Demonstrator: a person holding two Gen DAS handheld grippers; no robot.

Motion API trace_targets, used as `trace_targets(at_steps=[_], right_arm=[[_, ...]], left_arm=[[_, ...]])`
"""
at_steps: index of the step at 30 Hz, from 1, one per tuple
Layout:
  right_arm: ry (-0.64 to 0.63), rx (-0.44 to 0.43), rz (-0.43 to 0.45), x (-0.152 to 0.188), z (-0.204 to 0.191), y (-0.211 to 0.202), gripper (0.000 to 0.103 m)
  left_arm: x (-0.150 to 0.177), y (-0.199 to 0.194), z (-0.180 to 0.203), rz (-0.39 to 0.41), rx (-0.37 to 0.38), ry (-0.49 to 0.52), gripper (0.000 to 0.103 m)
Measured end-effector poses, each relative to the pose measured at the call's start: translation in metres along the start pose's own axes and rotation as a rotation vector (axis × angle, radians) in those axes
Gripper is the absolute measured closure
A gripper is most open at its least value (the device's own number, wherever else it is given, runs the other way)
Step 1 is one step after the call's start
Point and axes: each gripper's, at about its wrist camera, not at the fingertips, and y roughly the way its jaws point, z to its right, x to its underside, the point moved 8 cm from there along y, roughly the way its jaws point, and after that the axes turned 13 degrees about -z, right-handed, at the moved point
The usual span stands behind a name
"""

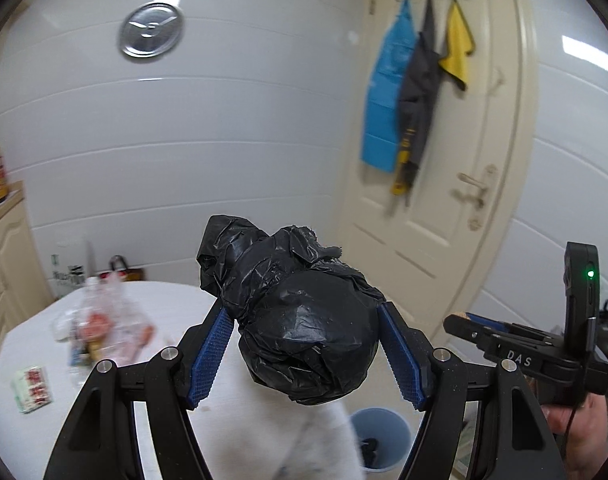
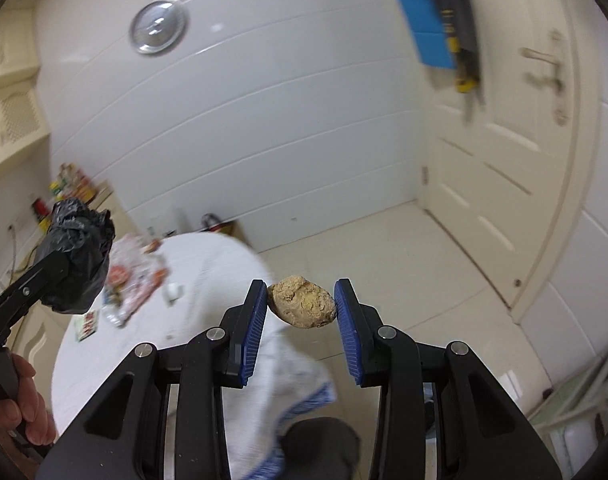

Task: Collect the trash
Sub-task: 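Carry the black bag and lump with both tools toward the blue bin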

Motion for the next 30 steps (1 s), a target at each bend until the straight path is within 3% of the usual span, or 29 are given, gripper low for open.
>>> trace_targets(at_steps=[13, 22, 30], right_arm=[[0.204, 0.113, -0.009, 0.017, 0.131, -0.007, 0.067], [0.327, 0.109, -0.135, 0.051, 0.197, 0.050, 0.067], [0.422, 0.089, -0.245, 0.080, 0.242, 0.102, 0.067]], left_arm=[[-0.028, 0.080, 0.072, -0.123, 0.174, 0.096, 0.035], [-0.024, 0.177, 0.113, -0.324, 0.225, 0.155, 0.035], [-0.005, 0.260, 0.124, -0.518, 0.224, 0.176, 0.035]])
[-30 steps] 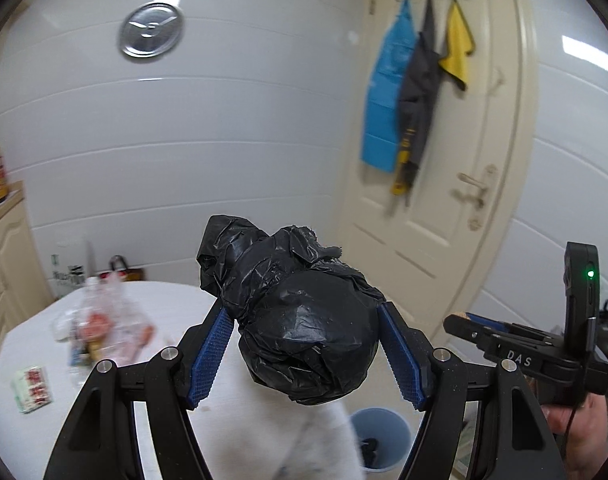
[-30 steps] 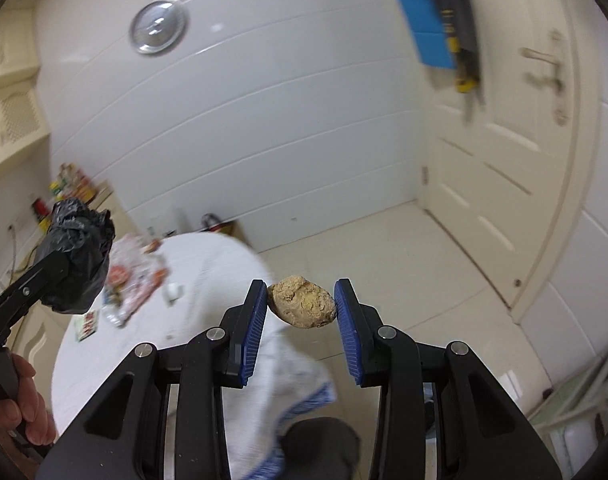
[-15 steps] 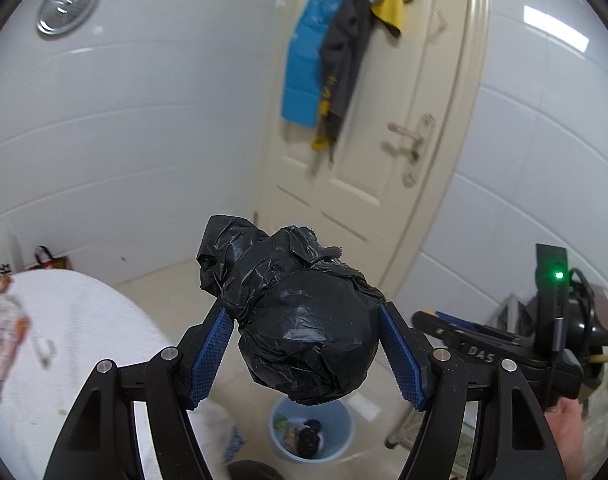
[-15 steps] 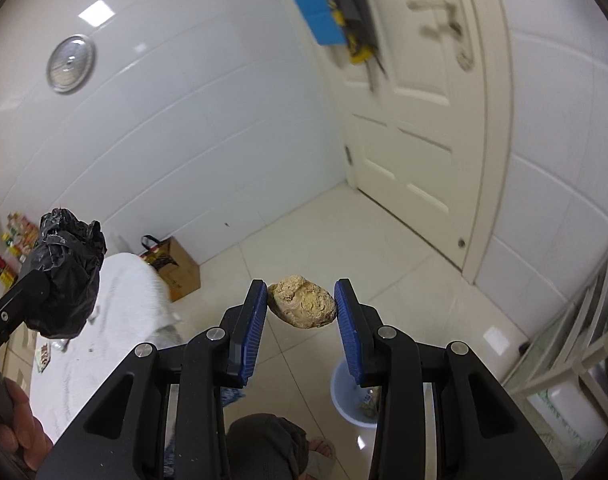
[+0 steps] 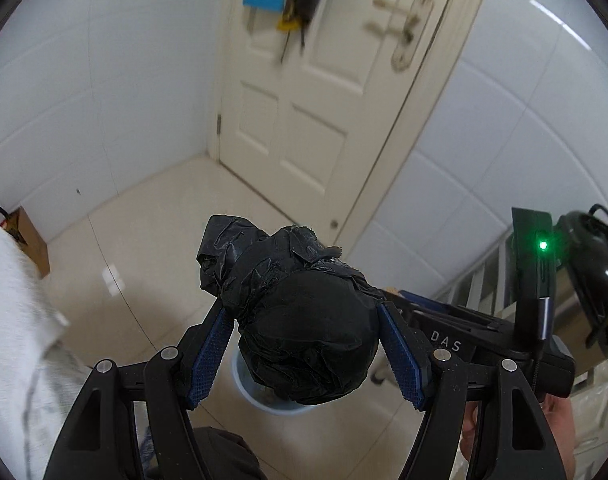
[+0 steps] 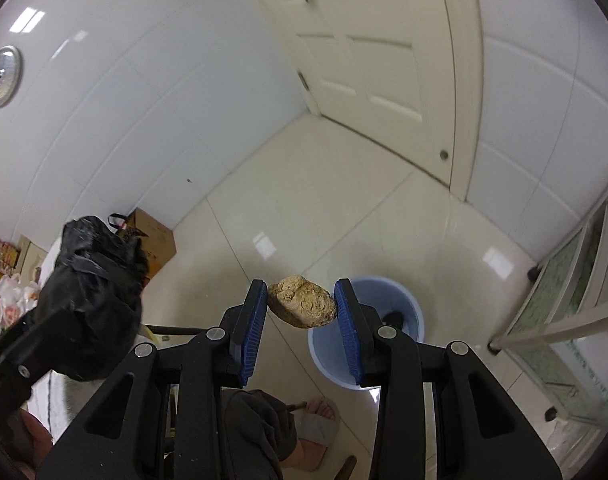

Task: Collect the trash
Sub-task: 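Carry the black bag and lump with both tools toward the blue bin, then open both tools to drop the black bag and brown lump into the bin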

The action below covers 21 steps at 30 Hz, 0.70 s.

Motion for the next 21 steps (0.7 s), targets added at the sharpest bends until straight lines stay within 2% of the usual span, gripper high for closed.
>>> trace_targets(at_steps=[6, 10, 11, 12, 13, 14, 16, 18, 20, 21], right_arm=[[0.038, -0.007, -0.039, 0.000, 0.017, 0.019, 0.067], [0.065, -0.001, -0.056, -0.002, 0.027, 0.029, 0.065], [0.076, 0.002, -0.058, -0.004, 0.031, 0.032, 0.061], [0.085, 0.001, -0.063, -0.004, 0.032, 0.034, 0.057], [0.099, 0.002, -0.067, -0.004, 0.035, 0.036, 0.044], [0.106, 0.005, -0.064, -0.004, 0.037, 0.037, 0.033], [0.119, 0.004, -0.055, -0.002, 0.040, 0.036, 0.025], [0.130, 0.004, -0.049, -0.002, 0.041, 0.034, 0.021], [0.141, 0.019, -0.038, -0.002, 0.042, 0.031, 0.000], [0.146, 0.029, -0.029, -0.002, 0.042, 0.029, 0.000]], left_arm=[[-0.022, 0.033, -0.002, -0.083, 0.018, 0.005, 0.035], [-0.031, 0.053, 0.001, -0.152, 0.025, 0.023, 0.031], [-0.034, 0.056, 0.001, -0.160, 0.015, 0.024, 0.029], [-0.037, 0.059, 0.001, -0.167, 0.006, 0.025, 0.023], [-0.040, 0.060, 0.001, -0.169, -0.001, 0.023, 0.016], [-0.049, 0.063, 0.002, -0.166, -0.008, 0.021, 0.013], [-0.059, 0.064, 0.002, -0.155, -0.034, 0.016, 0.003], [-0.063, 0.060, -0.001, -0.145, -0.063, 0.006, 0.001], [-0.065, 0.053, -0.004, -0.135, -0.083, 0.000, 0.001], [-0.065, 0.049, -0.004, -0.125, -0.099, 0.001, 0.001]])
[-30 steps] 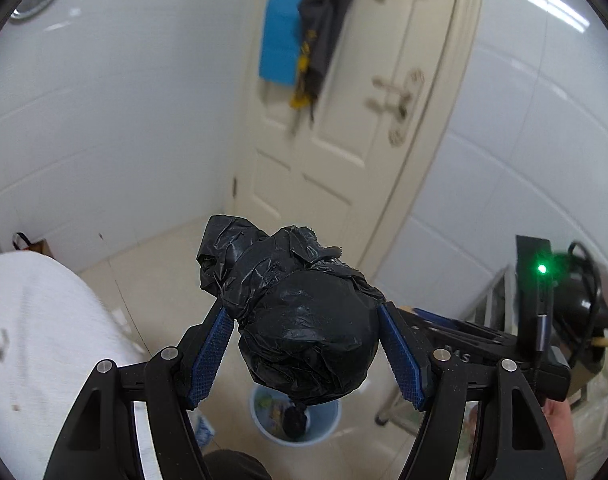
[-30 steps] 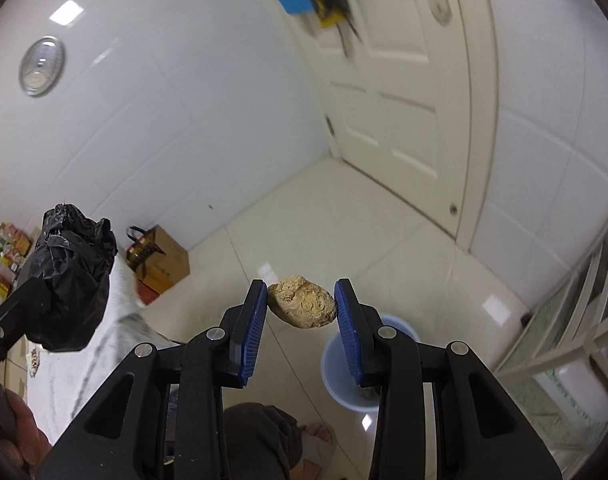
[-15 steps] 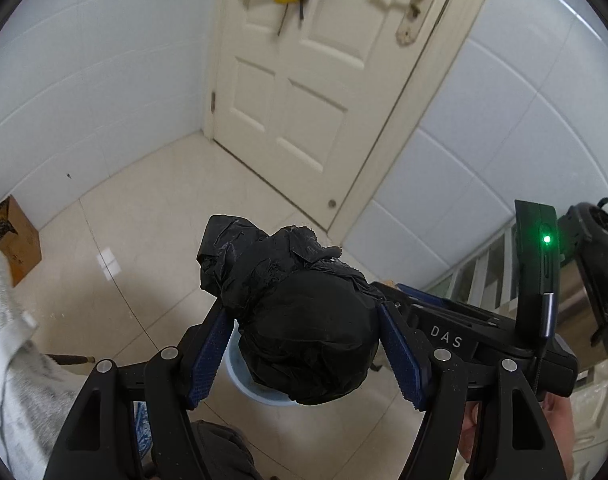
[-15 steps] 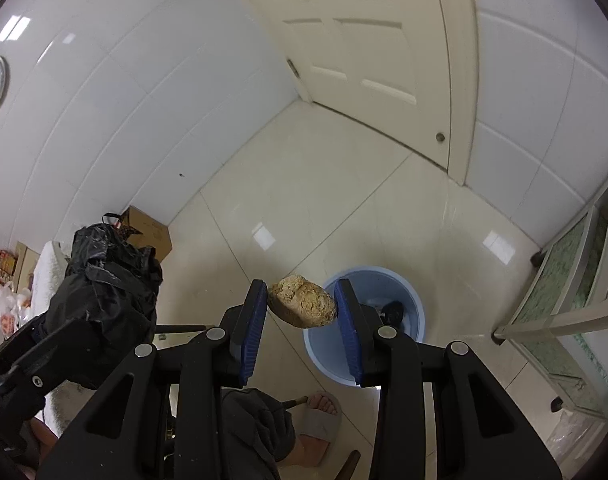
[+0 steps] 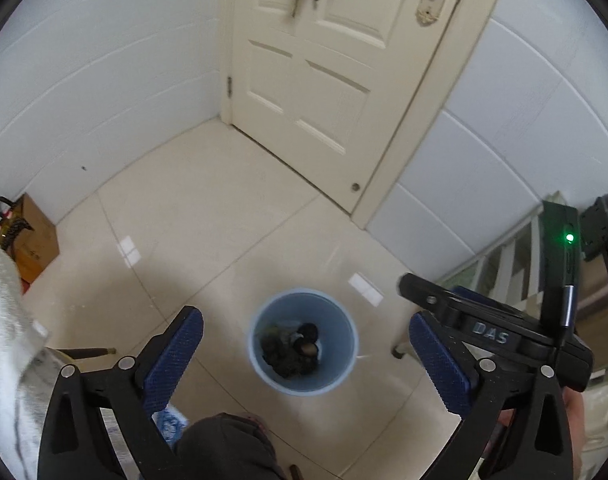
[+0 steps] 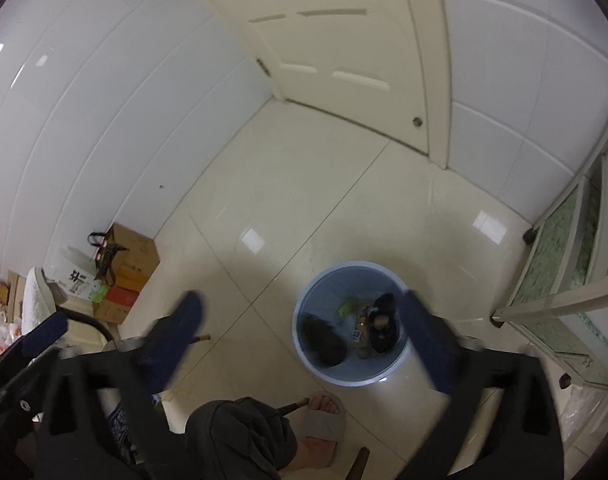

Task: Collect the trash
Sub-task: 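Open both tools to drop the black bag and brown lump into the bin, then move both tools back to the table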

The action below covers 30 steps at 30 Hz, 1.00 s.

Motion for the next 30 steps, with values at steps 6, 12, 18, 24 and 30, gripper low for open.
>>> trace_targets(at_steps=[6, 12, 18, 24, 30], right_arm=[[-0.005, 0.021, 0.016, 0.001, -0.004, -0.007, 0.000], [-0.033, 0.021, 0.031, 0.004, -0.019, -0.022, 0.000], [-0.074, 0.023, 0.067, 0.008, -0.045, -0.048, 0.000], [-0.153, 0.009, 0.130, 0.019, -0.097, -0.086, 0.000], [-0.275, -0.022, 0.181, 0.042, -0.170, -0.115, 0.000]], left_arm=[[0.012, -0.019, 0.005, 0.048, -0.025, -0.011, 0.001], [0.039, -0.052, 0.000, 0.098, -0.017, -0.026, 0.001], [0.062, -0.094, -0.017, 0.168, -0.018, -0.045, 0.001], [0.099, -0.155, -0.042, 0.272, -0.026, -0.090, 0.001], [0.151, -0.218, -0.071, 0.379, -0.087, -0.149, 0.001]])
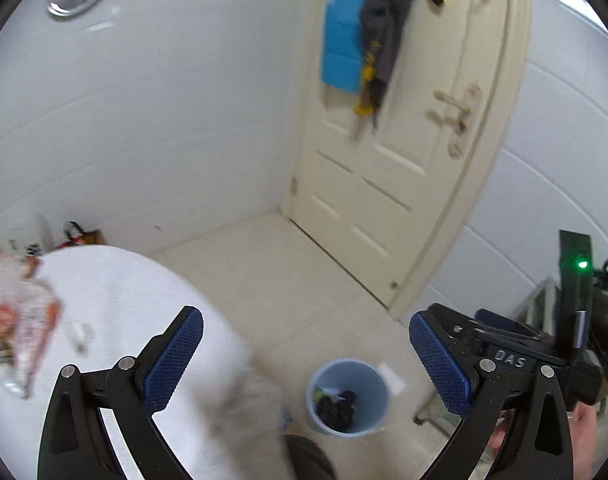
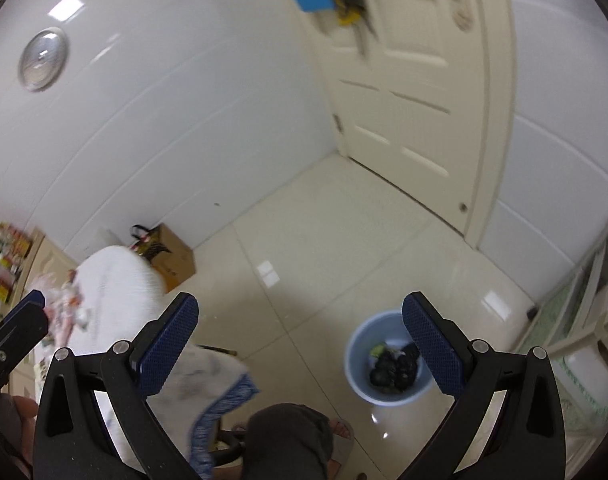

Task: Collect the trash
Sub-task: 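Move both tools back to the table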

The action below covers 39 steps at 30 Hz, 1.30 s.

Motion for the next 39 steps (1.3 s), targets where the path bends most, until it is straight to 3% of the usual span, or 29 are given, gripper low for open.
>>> trace_targets(at_steps=[11, 22, 30, 39], right_arm=[[-0.245, -0.081, 0.042, 0.014, -0.155, -0.021, 0.000], [-0.459, -0.157, 0.038, 0.056, -0.282, -0.015, 0.000], [-0.587, -0.170, -0.003, 0.089, -0.339, 0.006, 0.000], [-0.640, -0.166, -0.072, 0.103, -0.370, 0.049, 0.000]], left_arm=[[0.084, -0.127, -0.085, 0.155, -0.119, -0.163, 0.001], [0.179, -0.216, -0.147, 0.217, -0.257, -0.336, 0.001], [0.228, -0.231, -0.170, 0.184, -0.329, -0.445, 0.001], [0.222, -0.200, -0.214, 0.091, -0.386, -0.542, 0.001]])
